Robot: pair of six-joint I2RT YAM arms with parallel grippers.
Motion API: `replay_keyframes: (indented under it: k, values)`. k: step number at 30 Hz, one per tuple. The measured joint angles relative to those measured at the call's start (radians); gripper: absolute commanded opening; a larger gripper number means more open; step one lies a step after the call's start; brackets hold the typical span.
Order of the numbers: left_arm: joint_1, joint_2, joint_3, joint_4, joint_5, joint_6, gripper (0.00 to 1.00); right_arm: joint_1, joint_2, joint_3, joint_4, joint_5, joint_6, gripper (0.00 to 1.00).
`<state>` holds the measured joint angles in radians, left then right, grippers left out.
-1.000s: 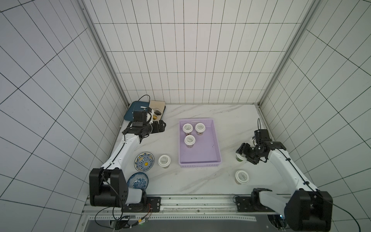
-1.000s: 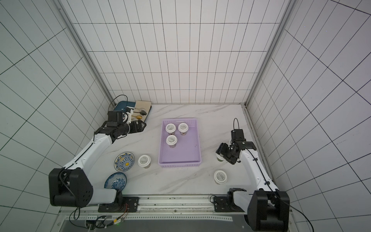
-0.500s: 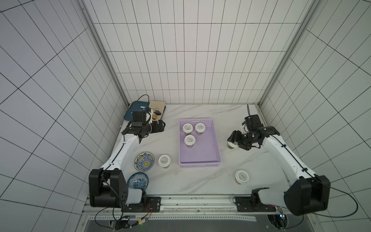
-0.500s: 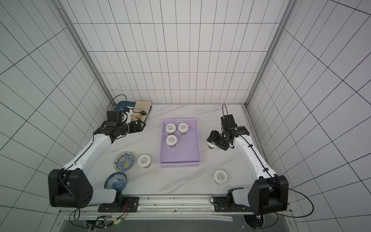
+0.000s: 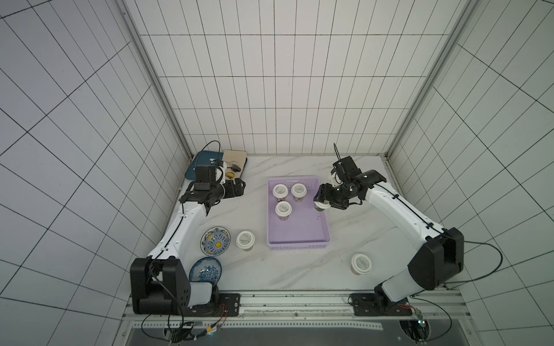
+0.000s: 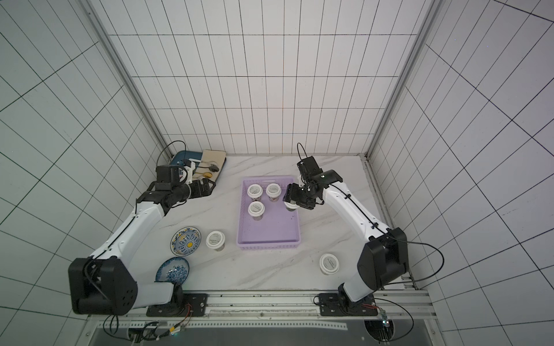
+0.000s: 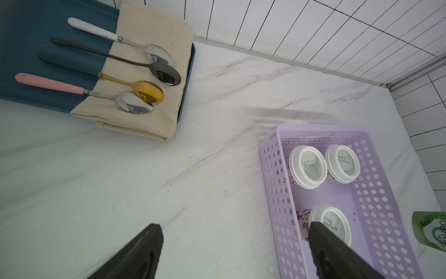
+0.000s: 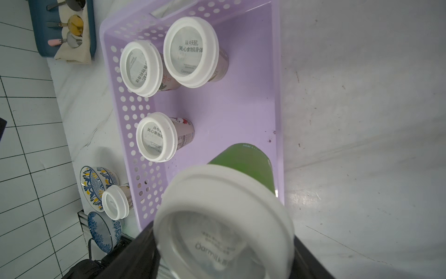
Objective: Put the yogurt in the basket
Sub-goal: Place the yogurt in the basket.
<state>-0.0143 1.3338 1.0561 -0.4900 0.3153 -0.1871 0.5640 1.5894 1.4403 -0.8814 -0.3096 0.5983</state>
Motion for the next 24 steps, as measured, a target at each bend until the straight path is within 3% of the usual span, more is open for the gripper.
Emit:
replay_keyframes:
  k: [9, 24]
  values:
    - [0.01, -0.022, -0.013, 0.0, 0.0, 0.0, 0.98, 0.079, 0.156, 0.09, 0.013, 0.0, 0.005, 0.7]
    - [0.016, -0.024, -0.018, 0.001, 0.002, 0.0, 0.98, 0.086, 0.339, 0.143, 0.064, -0.034, 0.004, 0.7]
